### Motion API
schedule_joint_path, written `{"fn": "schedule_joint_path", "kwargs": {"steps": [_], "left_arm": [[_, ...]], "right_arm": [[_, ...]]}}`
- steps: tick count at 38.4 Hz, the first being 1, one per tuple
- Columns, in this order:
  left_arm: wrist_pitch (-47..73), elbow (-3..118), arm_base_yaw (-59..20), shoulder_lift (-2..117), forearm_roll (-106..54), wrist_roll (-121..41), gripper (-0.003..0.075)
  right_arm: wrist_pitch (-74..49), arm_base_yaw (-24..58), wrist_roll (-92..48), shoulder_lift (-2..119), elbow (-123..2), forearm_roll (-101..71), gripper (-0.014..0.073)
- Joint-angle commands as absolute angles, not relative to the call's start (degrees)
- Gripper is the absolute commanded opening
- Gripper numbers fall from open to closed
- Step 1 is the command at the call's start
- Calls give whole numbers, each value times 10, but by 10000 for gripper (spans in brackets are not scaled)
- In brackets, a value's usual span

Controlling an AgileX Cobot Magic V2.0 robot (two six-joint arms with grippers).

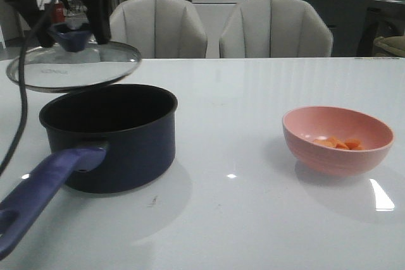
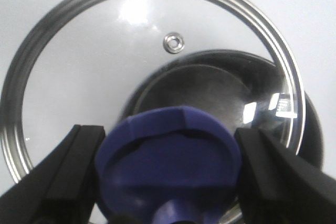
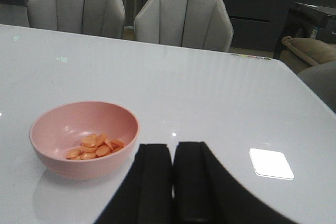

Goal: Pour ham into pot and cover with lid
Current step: 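Lift the glass lid off the saucepan with the left gripper, then set the glass lid down beside the saucepan with the left gripper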

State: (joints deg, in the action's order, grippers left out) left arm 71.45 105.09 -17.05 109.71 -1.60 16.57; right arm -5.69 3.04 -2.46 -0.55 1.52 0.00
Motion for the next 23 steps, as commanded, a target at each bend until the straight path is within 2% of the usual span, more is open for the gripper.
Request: {"fn": "schedule_joint_path", "kwargs": {"steps": [1,15,23], "left_arm": [[727,1059,-137,1041,0,154,405],[712,956,14,1024,-25,89,404],[642,867,50,1024,-33,80,404]], "right_arm": [[-11,28,-27,-17,12,5,156],[-11,28,-27,-17,12,5,156],[-11,28,-27,-17,12,5,156]]}}
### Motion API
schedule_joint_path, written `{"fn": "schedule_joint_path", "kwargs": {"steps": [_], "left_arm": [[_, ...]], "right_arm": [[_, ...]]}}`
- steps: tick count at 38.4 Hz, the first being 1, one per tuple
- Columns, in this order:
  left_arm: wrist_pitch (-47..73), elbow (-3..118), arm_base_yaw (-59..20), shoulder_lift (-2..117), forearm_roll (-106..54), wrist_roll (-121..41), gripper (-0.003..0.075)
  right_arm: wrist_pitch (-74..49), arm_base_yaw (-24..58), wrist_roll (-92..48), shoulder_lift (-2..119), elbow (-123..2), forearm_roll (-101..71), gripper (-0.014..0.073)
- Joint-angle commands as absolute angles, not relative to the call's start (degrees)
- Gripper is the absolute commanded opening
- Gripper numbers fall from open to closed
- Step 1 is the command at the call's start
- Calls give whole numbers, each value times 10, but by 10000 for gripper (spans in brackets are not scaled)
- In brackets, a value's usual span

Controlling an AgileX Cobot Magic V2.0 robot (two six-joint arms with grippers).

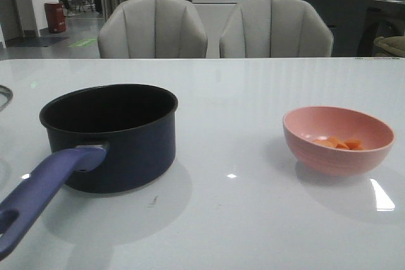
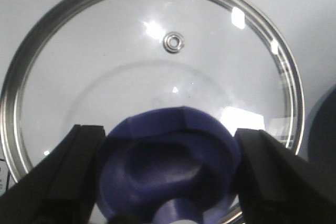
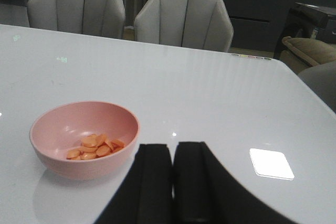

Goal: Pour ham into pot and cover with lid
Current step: 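Set the glass lid down beside the saucepan with the left gripper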

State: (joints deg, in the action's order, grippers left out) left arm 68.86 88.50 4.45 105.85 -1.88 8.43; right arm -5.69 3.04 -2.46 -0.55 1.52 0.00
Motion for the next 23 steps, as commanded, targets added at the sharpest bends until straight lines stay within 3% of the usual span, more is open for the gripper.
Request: {"fn": "schedule_joint_path", "kwargs": {"steps": [1,11,23], "left_arm": [[629,853,51,1024,-33,79,404],[562,768,51,1037,-34,69,405],[561,763,48,1061,-90,15,409]], "right_arm": [[-11,28,-27,-17,12,5,156],[-11,28,-27,-17,12,5,156],[-11,28,-27,-17,12,5,156]]}}
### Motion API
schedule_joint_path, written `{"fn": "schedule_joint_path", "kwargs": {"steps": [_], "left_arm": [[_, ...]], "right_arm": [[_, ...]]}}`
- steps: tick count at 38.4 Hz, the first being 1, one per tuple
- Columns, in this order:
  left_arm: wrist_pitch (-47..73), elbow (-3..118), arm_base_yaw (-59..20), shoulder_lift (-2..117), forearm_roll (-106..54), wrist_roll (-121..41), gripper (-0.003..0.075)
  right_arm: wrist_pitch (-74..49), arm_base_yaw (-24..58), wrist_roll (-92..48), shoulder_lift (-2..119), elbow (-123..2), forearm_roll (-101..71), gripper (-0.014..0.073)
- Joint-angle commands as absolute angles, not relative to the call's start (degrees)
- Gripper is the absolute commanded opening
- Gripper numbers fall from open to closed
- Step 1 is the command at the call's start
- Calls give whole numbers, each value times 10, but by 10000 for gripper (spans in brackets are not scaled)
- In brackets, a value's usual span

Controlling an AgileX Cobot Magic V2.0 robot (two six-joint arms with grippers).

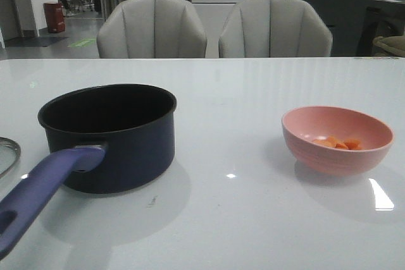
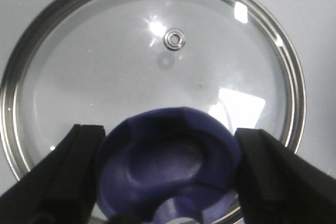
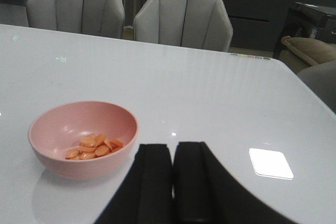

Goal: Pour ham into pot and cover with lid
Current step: 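Set the glass lid down beside the saucepan with the left gripper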

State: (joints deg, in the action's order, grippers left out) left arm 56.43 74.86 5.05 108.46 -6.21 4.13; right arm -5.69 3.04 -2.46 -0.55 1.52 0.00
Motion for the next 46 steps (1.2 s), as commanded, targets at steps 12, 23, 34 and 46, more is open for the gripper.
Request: {"fn": "schedule_joint_path", "kwargs": {"steps": [12,23,34,46], "left_arm": [[565,763,35,1081,-88,14,581],[590,784,35,1080,-83,8,670],[574,790,35,999,-81,0,670],[488,679,33,797,-101,-12,670]], "right_arm": [[-11,28,-27,-17,12,5,156],[-11,28,-27,-17,12,5,156],[-11,28,-27,-17,12,5,156],[-11,28,-27,-17,12,5,156]]}}
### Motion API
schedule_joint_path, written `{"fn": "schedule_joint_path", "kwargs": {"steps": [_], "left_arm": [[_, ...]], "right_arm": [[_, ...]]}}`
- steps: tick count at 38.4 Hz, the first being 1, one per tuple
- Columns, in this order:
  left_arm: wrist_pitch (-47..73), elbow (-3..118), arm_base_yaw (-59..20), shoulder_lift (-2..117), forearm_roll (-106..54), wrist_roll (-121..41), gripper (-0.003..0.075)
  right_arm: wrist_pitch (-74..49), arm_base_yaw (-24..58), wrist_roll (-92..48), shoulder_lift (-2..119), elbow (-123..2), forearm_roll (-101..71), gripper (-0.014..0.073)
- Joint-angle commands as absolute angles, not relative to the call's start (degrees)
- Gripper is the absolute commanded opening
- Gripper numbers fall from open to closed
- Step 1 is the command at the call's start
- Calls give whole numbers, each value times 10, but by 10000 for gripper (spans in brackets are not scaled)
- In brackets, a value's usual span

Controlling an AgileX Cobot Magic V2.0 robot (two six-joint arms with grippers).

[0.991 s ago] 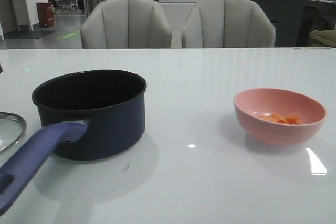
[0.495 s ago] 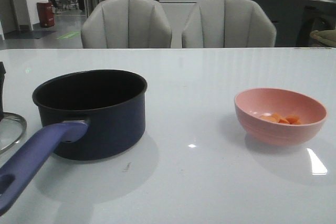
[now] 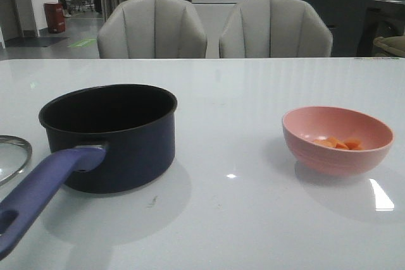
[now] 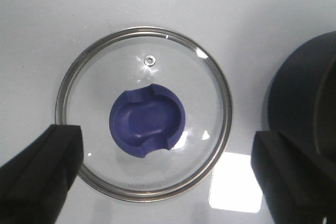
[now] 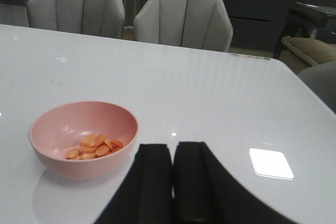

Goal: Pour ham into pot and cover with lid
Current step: 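Set the glass lid down beside the saucepan with the left gripper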

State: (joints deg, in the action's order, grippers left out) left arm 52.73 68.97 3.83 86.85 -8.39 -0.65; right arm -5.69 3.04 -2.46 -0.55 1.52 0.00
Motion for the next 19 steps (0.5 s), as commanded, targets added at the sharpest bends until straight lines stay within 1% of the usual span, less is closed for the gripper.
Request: {"fn": "schedule_joint_path", "kwargs": {"steps": [1,9,19], "left_arm": [[482,671,31,776,-101,-12,670],[425,615,-4,628,-101,-12,670],[327,493,-50,463,-71,-12,670]], "right_arm": [[-11,28,-27,-17,12,5,156],[-11,28,-27,-17,12,5,156],[-11,28,-27,-17,12,5,156]]}}
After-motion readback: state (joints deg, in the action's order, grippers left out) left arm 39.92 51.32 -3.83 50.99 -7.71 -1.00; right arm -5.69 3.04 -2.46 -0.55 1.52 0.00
